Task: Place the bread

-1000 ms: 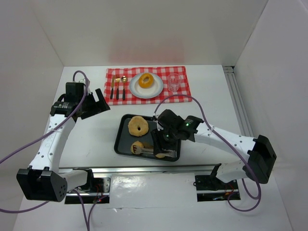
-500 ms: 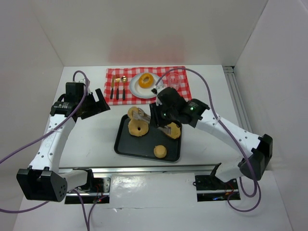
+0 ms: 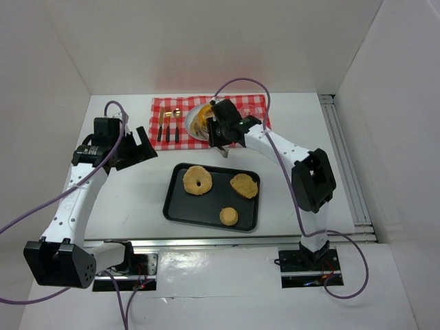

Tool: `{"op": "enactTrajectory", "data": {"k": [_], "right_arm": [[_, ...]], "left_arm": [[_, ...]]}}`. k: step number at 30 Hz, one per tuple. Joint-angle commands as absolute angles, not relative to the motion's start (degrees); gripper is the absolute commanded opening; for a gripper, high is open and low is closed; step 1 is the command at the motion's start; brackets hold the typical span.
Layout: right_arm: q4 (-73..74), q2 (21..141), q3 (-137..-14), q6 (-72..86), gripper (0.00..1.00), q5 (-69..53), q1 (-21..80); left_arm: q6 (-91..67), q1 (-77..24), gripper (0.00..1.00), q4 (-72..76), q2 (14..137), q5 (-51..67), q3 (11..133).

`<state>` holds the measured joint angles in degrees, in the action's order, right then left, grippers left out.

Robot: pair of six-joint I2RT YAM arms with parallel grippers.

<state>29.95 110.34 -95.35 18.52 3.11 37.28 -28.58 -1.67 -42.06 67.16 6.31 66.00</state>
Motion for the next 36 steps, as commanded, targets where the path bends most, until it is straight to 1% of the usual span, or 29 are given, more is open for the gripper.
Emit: {"op": "enactTrajectory", "data": {"k": [1,5,8,9,10,11,18,22,24,29,30,32,33,35,36], "right_arm": [[23.82,111.43,-100.45,17.84,0.42,4.39,35.68],[23.3,112.67,-101.07,17.84,0.42,4.39,35.16],[24.52,113.38,-102.3,17.84,0.49,3.52,34.54],[24.52,113.99,-102.3,17.84,0.52,3.52,34.54],[24.52,113.99,-102.3,17.84,0.58,3.52,34.54],[24.52,113.39,-102.3,17.84,0.6,3.52,34.54],[25.14,110.83,-101.78,17.84,0.61,4.04,35.06],[26.97,106.36,-101.26,17.84,0.61,7.02,36.12],[27.77,101.62,-99.33,17.84,0.61,8.95,36.65],[33.91,89.67,-90.63,17.84,0.61,9.67,39.63],[35.4,85.56,-86.35,17.84,0.61,9.67,40.16],[39.71,81.32,-81.33,19.5,0.61,7.83,42.09],[41.03,77.12,-76.08,20.21,0.61,6.52,42.8],[44.72,72.88,-70.87,23.1,0.61,2.65,44.98],[45.87,68.95,-66.58,24.25,0.6,1.16,45.61]], "left_arm": [[-27.51,-1.41,0.99,-41.31,66.27,6.59,66.45],[-27.51,-1.41,0.99,-41.31,66.79,6.59,66.45],[-27.51,-1.41,0.99,-41.31,66.8,6.59,66.45],[-27.51,-1.41,0.99,-41.31,66.8,6.59,66.45],[-27.51,-1.41,0.99,-41.31,66.8,6.59,66.45],[-27.51,-1.41,0.99,-41.31,66.8,6.59,66.45],[-27.51,-1.41,0.99,-41.31,66.8,7.12,66.45],[-27.51,-1.41,0.99,-41.31,66.18,7.65,66.45],[-27.51,-1.41,0.99,-41.31,65.57,7.65,66.45],[-27.51,-1.41,0.99,-41.31,65.04,7.65,66.45],[-27.51,-1.41,0.99,-41.31,65.04,7.65,66.45],[-27.51,-1.41,0.99,-41.31,65.04,8.17,65.92],[-27.51,-1.41,0.99,-41.31,65.04,8.17,65.92],[-27.51,-1.41,0.99,-41.31,64.52,8.17,65.39],[-27.51,-1.41,0.99,-41.31,64.51,8.17,65.39]]}}
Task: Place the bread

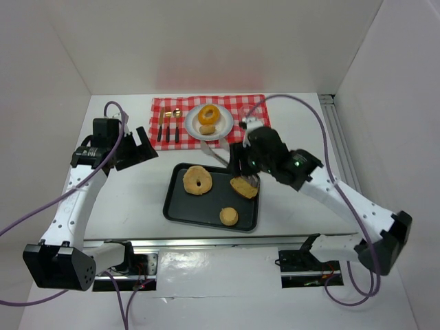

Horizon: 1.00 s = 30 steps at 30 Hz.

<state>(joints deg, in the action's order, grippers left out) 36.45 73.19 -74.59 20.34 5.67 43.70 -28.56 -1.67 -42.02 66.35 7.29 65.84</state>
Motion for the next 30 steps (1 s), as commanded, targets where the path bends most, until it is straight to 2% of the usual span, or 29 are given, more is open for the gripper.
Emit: {"op": "enactTrajectory", "data": {"k": [1,4,9,21,30], "right_arm": [[48.4,67.17,-64.79,25.39,0.6,-1.47,46.22],[52.28,60.75,-59.6,29.08,0.6,-4.21,48.24],[57.47,56.26,-58.97,30.67,0.6,-4.22,48.25],[58.8,61.08,-57.22,24.97,0.63,-8.87,48.25],[63.01,65.48,-59.06,22.07,0.63,-7.03,50.01]], "left_arm": [[-27.51,-1.41,0.99,-41.31,64.51,8.17,65.39],[-27.51,-1.41,0.99,-41.31,64.51,7.56,64.86],[-28.04,-1.41,0.99,-41.31,64.51,7.56,64.86],[-28.04,-1.41,0.99,-40.78,64.51,7.56,64.34],[-28.04,-1.41,0.99,-40.78,64.51,7.03,64.34]]}}
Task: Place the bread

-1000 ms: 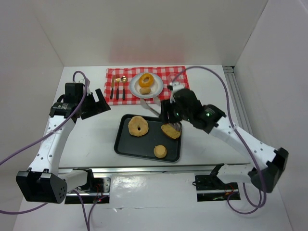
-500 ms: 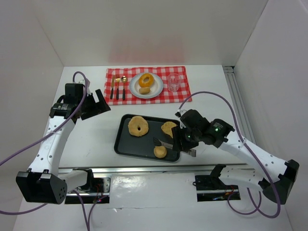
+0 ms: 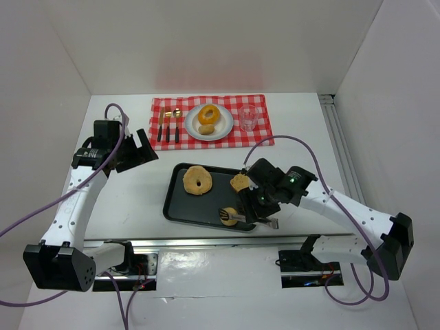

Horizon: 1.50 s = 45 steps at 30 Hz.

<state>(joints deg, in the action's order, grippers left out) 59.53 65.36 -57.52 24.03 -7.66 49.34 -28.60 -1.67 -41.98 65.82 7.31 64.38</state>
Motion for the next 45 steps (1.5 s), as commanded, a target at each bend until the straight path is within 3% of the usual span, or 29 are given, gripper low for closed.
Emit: {"op": "enactTrajectory", "data": {"k": [1,3,5,8,15,22,27,33,45], "right_arm": [[63.02,65.48,-59.06,22.06,0.63,-7.03,50.01],[63.02,65.48,-59.06,22.06,0.63,-7.03,50.01],[63.71,65.48,-61.43,22.06,0.48,-5.55,50.01],[63.72,65.48,-65.98,22.68,0.37,-3.53,50.01],[54.78,70.48,-76.89,23.82,0.37,5.08,50.01],[36.67,85.15,-87.09,17.86,0.38,19.24,45.02],[27.96,96.74,-94.46,14.51,0.38,18.73,39.47],[27.95,106.59,-102.12,12.3,0.41,19.42,34.81],[27.77,113.03,-105.39,11.25,0.44,12.49,31.82]], "left_arm": [[-28.04,-1.41,0.99,-40.78,64.51,7.03,64.34],[-28.04,-1.41,0.99,-40.78,64.51,7.03,64.34],[-28.04,-1.41,0.99,-40.78,64.51,7.56,64.34],[-28.04,-1.41,0.99,-40.25,64.51,7.56,64.34],[-28.56,-1.41,0.99,-40.25,65.03,7.56,64.34],[-28.56,-1.41,0.99,-40.25,65.04,7.56,64.34],[-28.56,-1.41,0.99,-40.25,65.56,7.56,64.34],[-28.56,-1.41,0.99,-40.25,66.09,8.09,64.86],[-28.56,-1.41,0.99,-39.73,67.24,8.09,64.86]]}}
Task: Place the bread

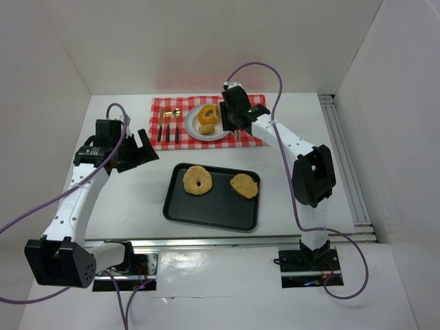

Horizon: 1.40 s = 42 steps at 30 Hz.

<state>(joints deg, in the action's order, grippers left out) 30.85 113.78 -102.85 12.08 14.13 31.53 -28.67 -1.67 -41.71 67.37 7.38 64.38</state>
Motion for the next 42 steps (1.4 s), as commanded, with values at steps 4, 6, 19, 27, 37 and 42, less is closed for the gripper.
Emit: {"op": "enactTrajectory", "data": {"k": [4,6,19,27,37,42], "right_arm": [[29.08,113.03,-105.38,10.72,0.5,12.48,32.34],[29.09,113.03,-105.38,10.72,0.56,13.01,32.34],[30.15,104.16,-104.86,11.24,0.6,18.44,33.93],[27.6,88.08,-85.9,15.11,0.6,27.42,25.85],[2.78,79.27,-58.81,18.9,0.61,29.27,14.86],[-7.19,91.63,-59.41,18.37,0.61,29.27,10.82]], "left_arm": [[-28.56,-1.41,0.99,-39.73,67.76,8.09,64.86],[-28.56,-1.41,0.99,-39.73,67.76,8.09,64.86],[-28.04,-1.41,0.99,-39.73,66.71,8.09,64.86],[-28.04,-1.41,0.99,-39.73,66.71,8.61,64.86],[-28.04,-1.41,0.99,-39.73,67.76,9.14,65.92],[-28.56,-1.41,0.99,-39.73,67.76,9.14,66.45]]}}
